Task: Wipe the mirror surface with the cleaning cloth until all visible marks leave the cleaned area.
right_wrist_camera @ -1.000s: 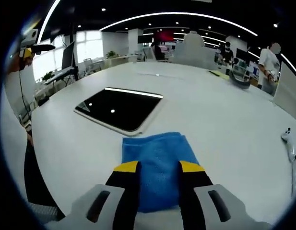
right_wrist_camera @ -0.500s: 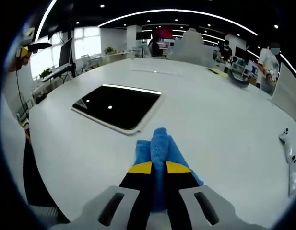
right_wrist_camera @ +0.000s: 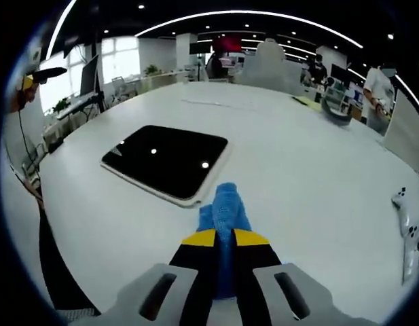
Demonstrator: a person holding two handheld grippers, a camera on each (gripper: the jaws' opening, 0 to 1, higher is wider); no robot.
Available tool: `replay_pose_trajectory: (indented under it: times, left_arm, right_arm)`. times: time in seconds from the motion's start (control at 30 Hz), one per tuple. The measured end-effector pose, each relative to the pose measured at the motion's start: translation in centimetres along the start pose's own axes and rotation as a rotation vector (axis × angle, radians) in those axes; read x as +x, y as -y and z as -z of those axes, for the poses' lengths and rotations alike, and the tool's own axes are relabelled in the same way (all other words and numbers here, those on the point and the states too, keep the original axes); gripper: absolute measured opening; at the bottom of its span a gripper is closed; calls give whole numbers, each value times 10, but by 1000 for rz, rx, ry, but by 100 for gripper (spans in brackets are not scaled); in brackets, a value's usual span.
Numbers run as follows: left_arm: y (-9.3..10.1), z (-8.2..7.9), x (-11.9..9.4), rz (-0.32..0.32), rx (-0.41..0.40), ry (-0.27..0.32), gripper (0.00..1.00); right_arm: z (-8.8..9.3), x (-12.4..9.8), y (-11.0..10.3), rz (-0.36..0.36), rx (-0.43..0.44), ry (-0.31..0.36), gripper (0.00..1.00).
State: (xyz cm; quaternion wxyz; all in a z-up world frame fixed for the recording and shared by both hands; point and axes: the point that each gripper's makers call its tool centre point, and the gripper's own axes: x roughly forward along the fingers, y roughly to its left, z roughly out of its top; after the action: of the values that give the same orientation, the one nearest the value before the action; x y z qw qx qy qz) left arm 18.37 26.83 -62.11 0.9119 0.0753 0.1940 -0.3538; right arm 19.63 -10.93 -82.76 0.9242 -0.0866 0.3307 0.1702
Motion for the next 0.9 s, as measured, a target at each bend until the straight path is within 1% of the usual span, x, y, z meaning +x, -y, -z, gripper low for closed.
replay_pose_trajectory:
  times: [0.1,0.2,0.4,0.53,0.67,0.9]
  left_arm:
    - [-1,1,-1,-3,0,2,99]
    - [-2,3,-2,-6,-3,6,99]
    - [-1,4,-4,-7,-10,10,99]
    - [-1,-2,-7,-11,-13,26,99]
    - [0,-4,-7,-14,-6,30,99]
    - [3,-5,-6,-15,-5,29,99]
  right_arm:
    - [-16,-3,2,7,13,34,3]
    - [-23,-3,1,5,13,43,3]
    - [-25,0,-1,-9,-4,39,3]
    - [-26,1,-3,-15,-4,39,3]
    - [-28,3,-5,-25,-4,37,3]
    - [-41,10,-13,-50,-7,49,3]
